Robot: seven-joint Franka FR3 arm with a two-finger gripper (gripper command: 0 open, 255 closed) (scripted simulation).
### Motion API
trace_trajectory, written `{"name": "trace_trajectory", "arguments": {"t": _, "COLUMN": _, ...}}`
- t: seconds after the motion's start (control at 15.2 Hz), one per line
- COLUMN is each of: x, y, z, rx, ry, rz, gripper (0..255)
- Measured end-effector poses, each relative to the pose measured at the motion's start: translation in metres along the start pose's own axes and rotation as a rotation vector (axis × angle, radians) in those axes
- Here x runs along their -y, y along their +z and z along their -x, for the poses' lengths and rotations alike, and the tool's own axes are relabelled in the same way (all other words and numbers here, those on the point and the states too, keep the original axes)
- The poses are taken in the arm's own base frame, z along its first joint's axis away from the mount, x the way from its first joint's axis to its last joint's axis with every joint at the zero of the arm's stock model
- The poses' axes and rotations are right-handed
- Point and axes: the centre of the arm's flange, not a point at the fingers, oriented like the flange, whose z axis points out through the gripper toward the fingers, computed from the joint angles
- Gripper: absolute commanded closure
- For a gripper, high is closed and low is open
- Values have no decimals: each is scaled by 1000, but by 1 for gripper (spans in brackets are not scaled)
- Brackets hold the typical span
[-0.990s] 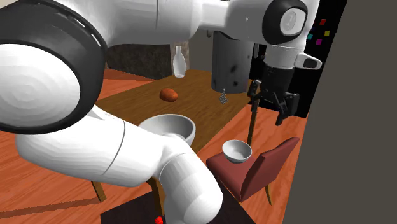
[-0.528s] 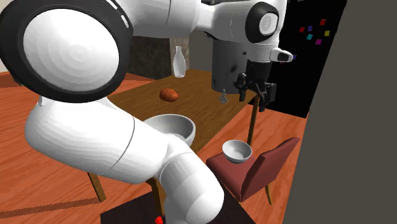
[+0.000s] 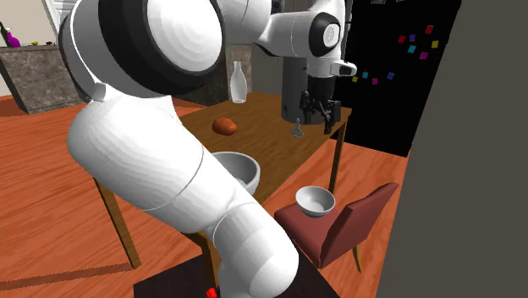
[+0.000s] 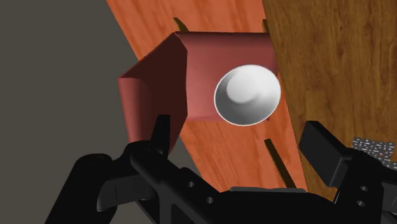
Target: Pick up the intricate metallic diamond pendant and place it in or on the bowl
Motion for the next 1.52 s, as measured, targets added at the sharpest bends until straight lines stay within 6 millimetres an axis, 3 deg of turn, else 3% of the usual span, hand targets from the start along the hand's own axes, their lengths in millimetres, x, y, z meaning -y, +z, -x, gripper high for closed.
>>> {"name": "trace_trajectory", "arguments": {"t": 0.92, "x": 177, "y": 19, "z": -53, "rx": -67, "ry": 58, "rz": 38, "gripper": 0}}
{"name": "trace_trajectory", "arguments": {"t": 1.19, "x": 226, "y": 24, "z": -77, "rx": -85, "ry": 76, "rz": 47, "gripper": 0}}
{"name": "trace_trajectory", "arguments": {"t": 1.52, "x": 241, "y": 44, "z": -82, "rx": -93, "ry": 84, "rz": 50, "gripper": 0}}
